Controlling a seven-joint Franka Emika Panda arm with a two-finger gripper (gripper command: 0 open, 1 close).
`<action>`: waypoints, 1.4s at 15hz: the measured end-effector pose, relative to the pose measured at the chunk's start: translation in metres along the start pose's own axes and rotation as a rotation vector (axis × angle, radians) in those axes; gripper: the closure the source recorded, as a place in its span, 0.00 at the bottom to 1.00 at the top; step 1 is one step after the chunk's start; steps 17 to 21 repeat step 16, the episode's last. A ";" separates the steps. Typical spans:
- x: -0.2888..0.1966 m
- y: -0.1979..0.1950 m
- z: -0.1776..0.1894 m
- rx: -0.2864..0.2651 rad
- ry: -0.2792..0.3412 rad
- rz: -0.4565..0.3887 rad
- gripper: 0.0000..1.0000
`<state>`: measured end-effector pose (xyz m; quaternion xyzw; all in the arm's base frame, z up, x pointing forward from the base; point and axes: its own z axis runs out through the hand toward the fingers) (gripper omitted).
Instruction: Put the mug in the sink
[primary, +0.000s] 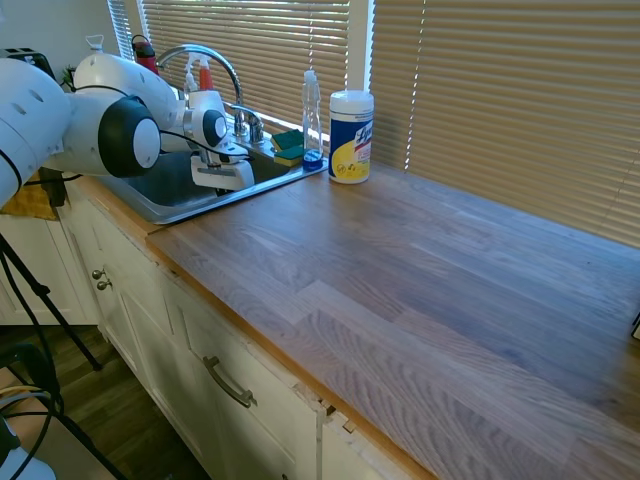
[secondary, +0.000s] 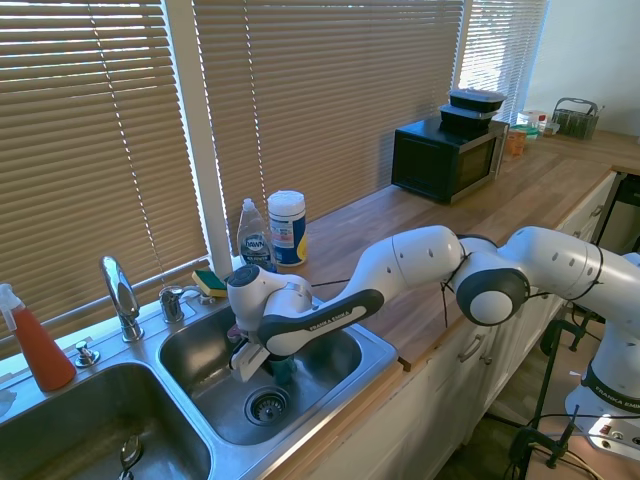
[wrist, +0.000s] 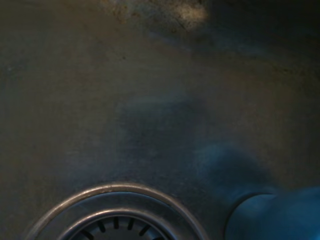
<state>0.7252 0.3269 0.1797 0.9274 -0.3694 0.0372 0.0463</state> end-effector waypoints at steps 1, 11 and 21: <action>0.001 0.000 0.000 -0.001 -0.002 -0.002 0.00; 0.009 -0.006 -0.024 0.042 0.031 -0.007 0.00; 0.021 -0.001 -0.077 0.092 0.065 -0.002 0.00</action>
